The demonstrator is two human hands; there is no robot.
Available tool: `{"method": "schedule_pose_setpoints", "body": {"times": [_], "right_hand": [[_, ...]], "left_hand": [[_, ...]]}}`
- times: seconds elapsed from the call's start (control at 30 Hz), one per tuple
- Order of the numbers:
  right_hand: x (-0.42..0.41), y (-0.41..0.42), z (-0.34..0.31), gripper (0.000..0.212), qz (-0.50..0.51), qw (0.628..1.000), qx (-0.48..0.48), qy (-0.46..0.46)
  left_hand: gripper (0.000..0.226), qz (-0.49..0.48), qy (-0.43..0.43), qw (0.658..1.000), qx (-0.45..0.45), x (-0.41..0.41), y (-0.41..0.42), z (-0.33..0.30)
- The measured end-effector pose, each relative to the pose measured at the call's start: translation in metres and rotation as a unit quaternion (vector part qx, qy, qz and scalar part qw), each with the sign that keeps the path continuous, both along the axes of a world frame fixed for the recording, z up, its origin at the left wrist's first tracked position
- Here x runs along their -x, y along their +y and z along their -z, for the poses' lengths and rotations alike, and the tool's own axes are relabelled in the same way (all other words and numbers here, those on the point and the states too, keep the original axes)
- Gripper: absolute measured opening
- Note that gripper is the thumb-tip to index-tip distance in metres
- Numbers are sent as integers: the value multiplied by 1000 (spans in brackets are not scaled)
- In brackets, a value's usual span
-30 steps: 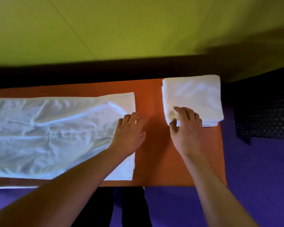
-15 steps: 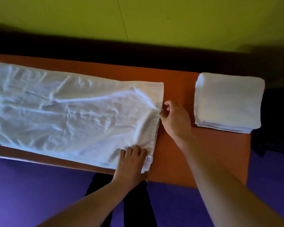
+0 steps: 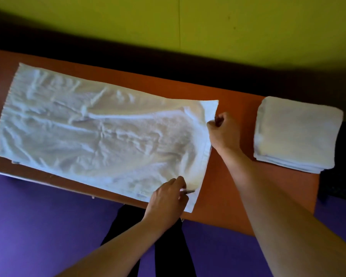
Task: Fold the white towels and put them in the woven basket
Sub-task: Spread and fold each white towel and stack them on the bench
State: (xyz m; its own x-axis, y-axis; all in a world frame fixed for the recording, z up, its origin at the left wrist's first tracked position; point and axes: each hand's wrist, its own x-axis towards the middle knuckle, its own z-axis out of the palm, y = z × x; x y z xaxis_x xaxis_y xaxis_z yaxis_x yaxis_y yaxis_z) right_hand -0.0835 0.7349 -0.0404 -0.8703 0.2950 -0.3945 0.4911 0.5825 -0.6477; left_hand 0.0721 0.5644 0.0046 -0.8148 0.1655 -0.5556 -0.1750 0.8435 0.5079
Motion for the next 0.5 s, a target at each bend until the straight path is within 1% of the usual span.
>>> {"method": "schedule_pose_setpoints", "body": {"times": [0.1, 0.17, 0.2, 0.23, 0.27, 0.3, 0.33, 0.37, 0.43, 0.5], "right_hand": [[2, -5, -7, 19, 57, 996, 67, -33], [5, -9, -12, 7, 111, 981, 144, -69], [7, -13, -17, 11, 131, 973, 166, -89], [9, -17, -22, 19, 142, 968, 176, -105], [12, -22, -27, 23, 151, 965, 182, -116], [15, -29, -35, 21, 165, 961, 190, -118], [18, -37, -42, 14, 175, 955, 209, -118], [22, -48, -51, 4, 182, 950, 229, -112], [31, -72, -71, 12, 156, 953, 245, -93], [42, -99, -89, 14, 122, 959, 244, -75]], "left_hand": [[10, -86, 1, 995, -48, -2, -15, -28], [14, -132, 0, 989, -65, -4, -27, -45], [14, -153, 0, 986, -70, -4, -34, -53], [14, -174, 0, 982, -78, -5, -42, -60], [14, -195, 1, 977, -86, -5, -51, -67], [13, -213, 5, 973, -91, -5, -60, -74], [12, -228, 11, 969, -90, -6, -70, -79], [12, -244, 21, 966, -86, -6, -81, -84], [10, -280, 40, 955, -85, -8, -104, -90], [8, -317, 50, 942, -92, -9, -125, -95]]}}
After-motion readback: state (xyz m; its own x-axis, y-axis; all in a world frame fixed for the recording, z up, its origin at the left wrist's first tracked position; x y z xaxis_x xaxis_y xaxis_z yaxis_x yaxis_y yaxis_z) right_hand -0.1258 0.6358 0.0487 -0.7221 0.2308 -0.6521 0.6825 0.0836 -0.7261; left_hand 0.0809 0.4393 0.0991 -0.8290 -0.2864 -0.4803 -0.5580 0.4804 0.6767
